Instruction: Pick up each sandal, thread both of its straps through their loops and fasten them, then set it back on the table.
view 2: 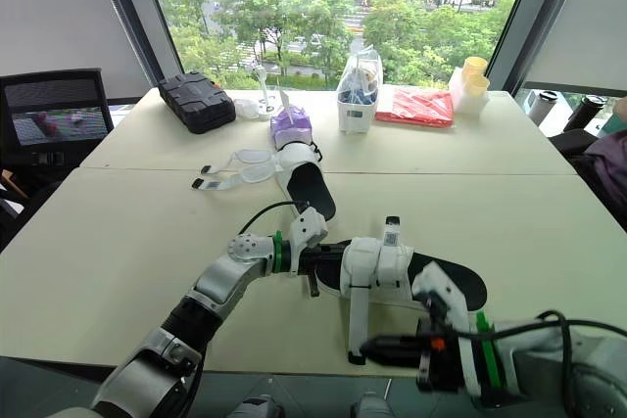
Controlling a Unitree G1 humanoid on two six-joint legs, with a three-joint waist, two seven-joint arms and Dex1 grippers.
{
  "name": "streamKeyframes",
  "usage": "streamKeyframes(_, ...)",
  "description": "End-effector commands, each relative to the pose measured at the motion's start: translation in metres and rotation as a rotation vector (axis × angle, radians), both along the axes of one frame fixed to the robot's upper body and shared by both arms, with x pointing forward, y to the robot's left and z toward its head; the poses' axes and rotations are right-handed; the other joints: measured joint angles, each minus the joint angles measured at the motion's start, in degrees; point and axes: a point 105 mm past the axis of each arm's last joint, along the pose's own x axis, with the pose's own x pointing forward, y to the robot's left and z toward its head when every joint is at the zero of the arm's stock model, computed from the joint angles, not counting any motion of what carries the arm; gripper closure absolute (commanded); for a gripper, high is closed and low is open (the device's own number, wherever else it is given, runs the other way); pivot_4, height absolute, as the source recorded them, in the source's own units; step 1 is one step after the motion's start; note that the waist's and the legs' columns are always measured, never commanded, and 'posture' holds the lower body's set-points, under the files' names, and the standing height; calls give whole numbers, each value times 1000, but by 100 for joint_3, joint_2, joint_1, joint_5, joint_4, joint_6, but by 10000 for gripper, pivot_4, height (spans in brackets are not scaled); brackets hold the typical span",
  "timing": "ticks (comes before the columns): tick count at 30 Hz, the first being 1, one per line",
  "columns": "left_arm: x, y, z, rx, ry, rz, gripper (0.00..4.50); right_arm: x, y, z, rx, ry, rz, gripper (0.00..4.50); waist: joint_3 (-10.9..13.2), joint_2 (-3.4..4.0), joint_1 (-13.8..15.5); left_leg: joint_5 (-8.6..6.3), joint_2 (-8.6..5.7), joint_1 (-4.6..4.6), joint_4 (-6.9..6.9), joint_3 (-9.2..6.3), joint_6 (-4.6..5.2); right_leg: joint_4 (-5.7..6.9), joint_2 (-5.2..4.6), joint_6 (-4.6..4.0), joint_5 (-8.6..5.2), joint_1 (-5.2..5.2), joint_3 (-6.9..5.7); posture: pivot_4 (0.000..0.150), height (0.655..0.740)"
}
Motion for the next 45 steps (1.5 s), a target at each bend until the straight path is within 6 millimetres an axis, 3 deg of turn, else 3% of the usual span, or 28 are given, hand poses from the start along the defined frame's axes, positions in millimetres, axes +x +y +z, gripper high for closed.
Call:
streamKeyframes(1,-3,-1,-3,12,-1,-15,45000,14,-12,-3,-71,-53,-78,44595,0,1,14,0,-1,-2,0,-2,0,0,0,1,-1,-1,0,1500,7400)
streamKeyframes(3,-4,0,-4,14,-1,-15,45000,18,-20,-15,-128,-51,-116,44595,-1,1,11,-1,-2,-5,-3,-2,1,-4,-1,7,-4,-2,0,1500,7400)
streamKeyframes(11,-5,3,-6,23,3,-7,45000,4,-23,-47,-147,64,-114,5390,-2,3,-10,-3,-3,-2,-4,0,4,-5,-2,8,-5,-1,0,1500,7400)
streamKeyframes(22,-5,5,-7,25,6,9,45000,-2,14,-58,28,166,-79,5390,-3,4,-5,-3,-1,1,-3,0,4,-5,-1,4,-3,1,1,1500,7400)
streamKeyframes(25,-4,6,-8,26,7,13,45000,2,12,-64,13,161,-114,13836,-3,4,-5,-3,-1,1,-3,-1,4,-5,-1,3,-4,1,1,1500,7400)
streamKeyframes(31,-5,7,-9,27,8,15,45000,8,11,-46,70,110,-131,43734,-4,6,-7,-3,-1,2,-2,0,4,-4,-1,3,-4,1,1,1500,7400)
streamKeyframes(32,-5,7,-9,26,9,15,45000,8,12,-41,81,100,-119,44434,-4,6,-10,-3,-1,2,-2,0,4,-4,-1,3,-4,1,1,1500,7400)
streamKeyframes(35,-5,6,-9,29,10,12,45000,8,22,1,239,64,-29,44434,-3,8,-25,-3,-1,2,-2,1,5,-3,-1,3,-3,1,1,1500,7400)
streamKeyframes(37,-5,6,-10,33,10,10,45000,15,24,15,283,45,-27,44434,-3,6,-11,-3,-1,5,-1,0,5,-3,-1,2,-3,5,1,1500,7400)
streamKeyframes(42,3,6,-4,22,1,40,45000,52,18,14,335,70,-185,44434,-2,4,6,-3,-3,0,-2,-4,5,-5,-1,1,-3,4,0,1500,7400)
streamKeyframes(45,2,8,-6,25,1,42,45000,61,16,3,352,130,-262,44434,-3,5,-6,-3,-4,-2,-4,-4,5,-6,-2,2,-3,1,1,1500,7400)
